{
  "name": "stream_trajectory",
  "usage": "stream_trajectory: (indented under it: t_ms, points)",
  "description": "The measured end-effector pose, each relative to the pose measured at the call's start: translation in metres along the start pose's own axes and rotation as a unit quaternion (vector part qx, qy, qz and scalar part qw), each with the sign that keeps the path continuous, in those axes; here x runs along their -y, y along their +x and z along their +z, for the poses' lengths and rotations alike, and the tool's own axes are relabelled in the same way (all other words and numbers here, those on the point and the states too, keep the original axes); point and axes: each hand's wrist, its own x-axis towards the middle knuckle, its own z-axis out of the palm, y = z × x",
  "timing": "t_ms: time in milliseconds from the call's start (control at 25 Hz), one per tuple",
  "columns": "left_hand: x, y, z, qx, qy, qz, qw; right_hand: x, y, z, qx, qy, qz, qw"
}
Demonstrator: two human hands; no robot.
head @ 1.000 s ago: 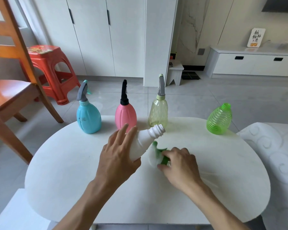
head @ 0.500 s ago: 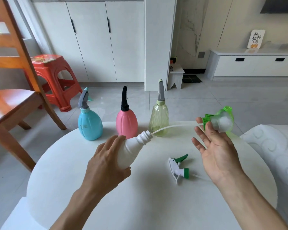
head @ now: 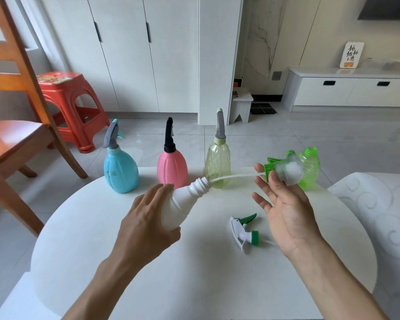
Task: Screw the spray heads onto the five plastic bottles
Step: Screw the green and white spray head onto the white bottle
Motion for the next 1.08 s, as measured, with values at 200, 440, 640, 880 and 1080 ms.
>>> stream_trajectory:
  t_ms: [200, 440, 640, 880, 1080]
  points:
    - [-0.015, -0.003, 0.0, -0.015, -0.019, 0.078, 0.997, -0.022, -0.009, 0.011, 0.116, -0.062, 0.034, 0.991]
    - [-0.02, -0.007, -0.003, -0.009, -0.048, 0.09, 0.995, -0.027, -0.009, 0.013, 0.178, -0.104, 0.028, 0.978]
    - [-0.022, -0.008, -0.007, 0.056, -0.163, 0.039, 0.984, -0.025, -0.003, 0.013, 0.227, -0.04, 0.035, 0.972]
    - [-0.029, -0.006, -0.01, 0.211, -0.356, 0.0, 0.91, -0.013, -0.001, 0.011, 0.296, 0.037, 0.054, 0.953]
    - [-0.034, -0.008, -0.008, 0.288, -0.442, 0.001, 0.85, -0.009, 0.001, 0.006, 0.333, 0.04, 0.065, 0.94]
